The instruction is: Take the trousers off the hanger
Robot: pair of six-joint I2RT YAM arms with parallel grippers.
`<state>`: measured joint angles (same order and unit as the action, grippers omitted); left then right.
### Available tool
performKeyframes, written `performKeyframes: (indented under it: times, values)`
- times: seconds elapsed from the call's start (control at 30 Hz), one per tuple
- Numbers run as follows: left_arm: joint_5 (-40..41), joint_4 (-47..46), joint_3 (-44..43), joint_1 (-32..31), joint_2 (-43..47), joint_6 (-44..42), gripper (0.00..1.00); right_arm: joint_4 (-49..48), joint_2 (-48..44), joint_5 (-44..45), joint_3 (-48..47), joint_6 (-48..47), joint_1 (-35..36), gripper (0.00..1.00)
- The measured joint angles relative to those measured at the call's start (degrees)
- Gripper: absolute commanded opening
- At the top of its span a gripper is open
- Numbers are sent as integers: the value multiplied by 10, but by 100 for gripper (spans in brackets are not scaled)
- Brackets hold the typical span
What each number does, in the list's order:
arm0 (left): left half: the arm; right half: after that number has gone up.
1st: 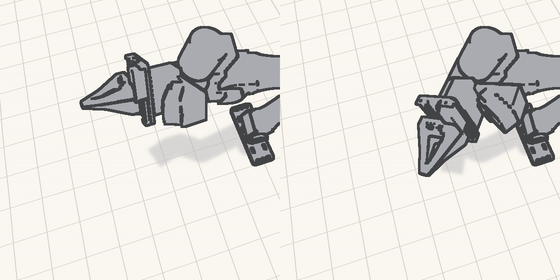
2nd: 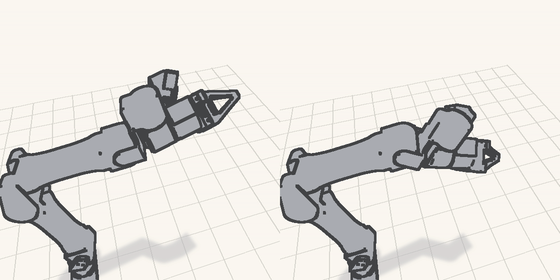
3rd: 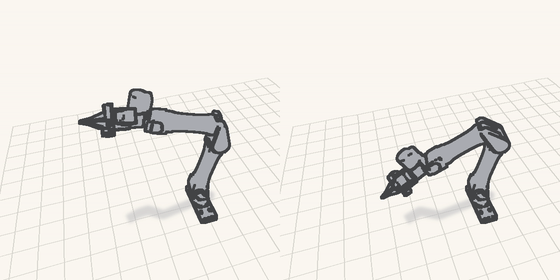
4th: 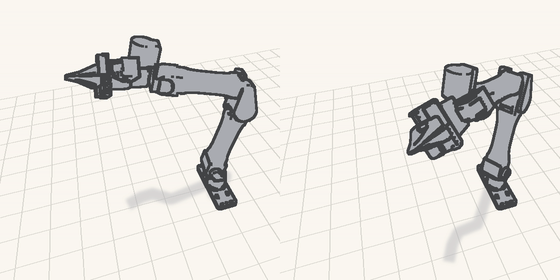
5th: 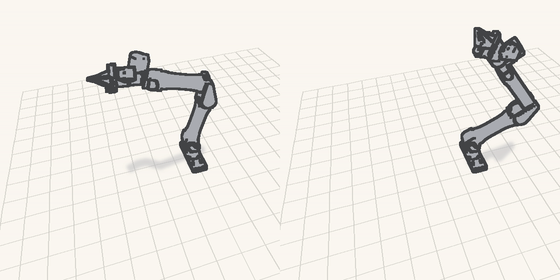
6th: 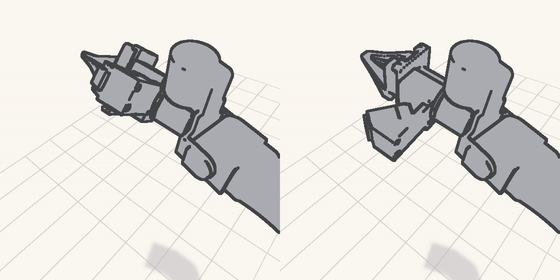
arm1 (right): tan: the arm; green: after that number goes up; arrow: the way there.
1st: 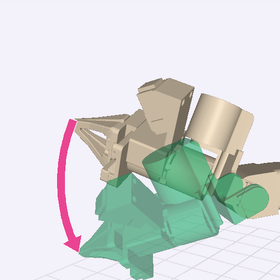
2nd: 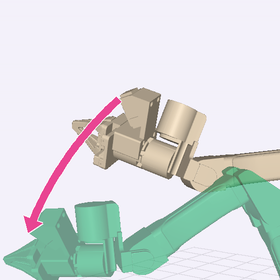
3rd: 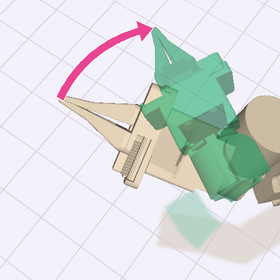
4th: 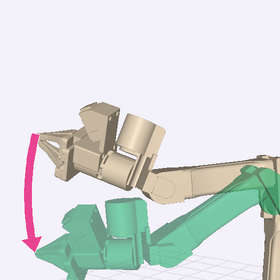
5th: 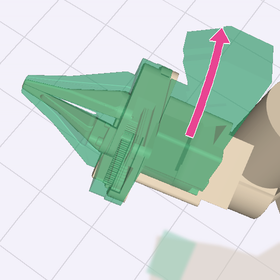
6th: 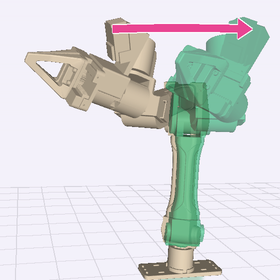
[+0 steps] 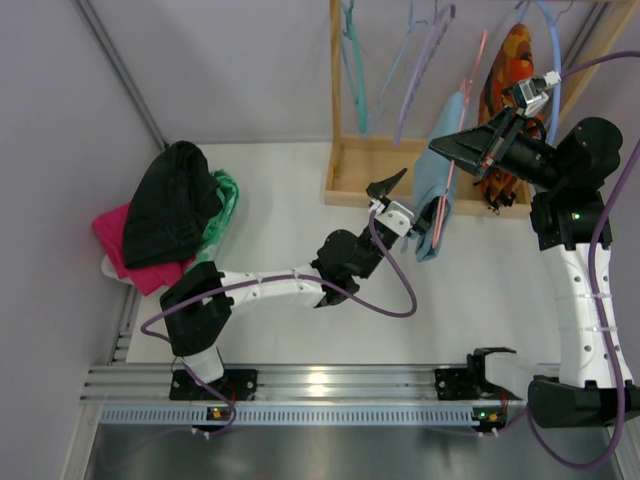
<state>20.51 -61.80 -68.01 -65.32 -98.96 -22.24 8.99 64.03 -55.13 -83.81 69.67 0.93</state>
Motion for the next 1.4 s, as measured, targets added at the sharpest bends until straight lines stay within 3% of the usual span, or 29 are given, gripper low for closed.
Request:
performKeyframes:
  times: [0.2, 0.53, 0.87, 0.93, 0.97, 1.13, 1.27, 1.4]
  values:
    - [-1, -21, -9, 0, -17, -6, 79, 0, 0, -1, 0, 0, 0, 0]
    - [-19, -47, -15, 0, -39, -9, 93, 2, 0, 0, 0, 0, 0, 0]
    - [-20, -50, -15, 0, -46, -2, 95, 2, 0, 0, 0, 4, 0, 0]
    - [-19, -51, -15, 1, -53, -4, 88, 3, 0, 0, 0, 4, 0, 0]
    - [-19, -51, -15, 1, -58, -5, 79, 3, 1, 0, -1, 4, 0, 0]
    - [-21, -47, -15, 7, -77, -13, 64, 11, 3, -4, -10, 4, 0, 0]
    - [-26, -46, -16, 19, -77, -16, 42, 14, 3, -4, -10, 1, 0, 0]
    - [-33, -45, -16, 31, -77, -19, 15, 14, 3, -4, -10, -5, 0, 0]
